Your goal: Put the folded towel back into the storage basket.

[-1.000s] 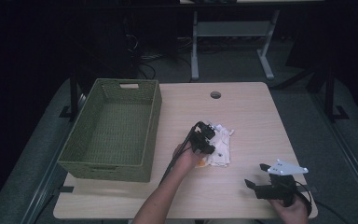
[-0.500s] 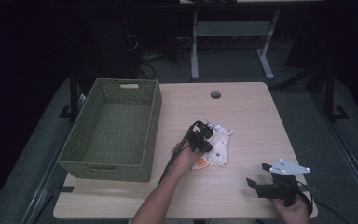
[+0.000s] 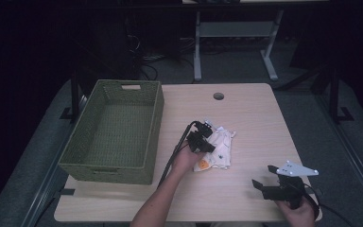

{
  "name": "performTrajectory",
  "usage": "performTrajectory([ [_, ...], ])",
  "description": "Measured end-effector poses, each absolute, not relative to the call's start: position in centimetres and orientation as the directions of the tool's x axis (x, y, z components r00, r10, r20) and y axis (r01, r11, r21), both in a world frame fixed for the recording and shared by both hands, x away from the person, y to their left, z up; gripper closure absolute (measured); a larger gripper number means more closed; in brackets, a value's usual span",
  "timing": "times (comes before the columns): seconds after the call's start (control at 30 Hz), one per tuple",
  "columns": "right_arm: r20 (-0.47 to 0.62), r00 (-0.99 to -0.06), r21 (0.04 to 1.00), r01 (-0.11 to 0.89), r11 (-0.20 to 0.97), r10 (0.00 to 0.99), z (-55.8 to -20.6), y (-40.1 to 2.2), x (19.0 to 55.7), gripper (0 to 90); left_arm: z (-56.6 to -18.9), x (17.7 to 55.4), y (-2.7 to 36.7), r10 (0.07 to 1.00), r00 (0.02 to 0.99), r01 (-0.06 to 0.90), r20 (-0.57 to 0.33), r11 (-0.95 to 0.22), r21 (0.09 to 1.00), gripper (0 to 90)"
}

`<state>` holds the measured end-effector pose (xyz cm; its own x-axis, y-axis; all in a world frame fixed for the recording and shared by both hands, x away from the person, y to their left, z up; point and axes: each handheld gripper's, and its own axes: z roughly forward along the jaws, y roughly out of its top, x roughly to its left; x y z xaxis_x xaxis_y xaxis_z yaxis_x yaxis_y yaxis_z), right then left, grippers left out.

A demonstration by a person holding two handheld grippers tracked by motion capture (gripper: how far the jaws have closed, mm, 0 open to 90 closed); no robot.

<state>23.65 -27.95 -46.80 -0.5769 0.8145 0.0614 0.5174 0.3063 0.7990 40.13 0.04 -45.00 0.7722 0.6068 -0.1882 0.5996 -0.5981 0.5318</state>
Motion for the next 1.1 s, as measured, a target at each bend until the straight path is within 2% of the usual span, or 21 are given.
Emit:
performTrajectory([
  [0.27, 0.079, -0.568, 0.803, 0.523, 0.285, 0.819, -46.7, -28.2, 23.7, 15.3, -44.2, 39.9, 0.9, 0.57, 0.779, 0.606, -0.26, -0.577, 0.548, 82.1],
  [0.53, 0.07, -0.56, 0.814, 0.511, 0.278, 0.825, -46.5, -28.3, 23.4, 15.3, -42.6, 40.1, 2.6, 0.555, 0.757, 0.636, -0.345, -0.504, 0.584, 82.4],
  [1.1, 0.079, -0.553, 0.819, 0.511, 0.262, 0.83, -46.5, -28.6, 23.3, 15.3, -39.8, 39.1, 5.0, 0.488, 0.751, 0.649, -0.446, -0.42, 0.634, 82.0],
])
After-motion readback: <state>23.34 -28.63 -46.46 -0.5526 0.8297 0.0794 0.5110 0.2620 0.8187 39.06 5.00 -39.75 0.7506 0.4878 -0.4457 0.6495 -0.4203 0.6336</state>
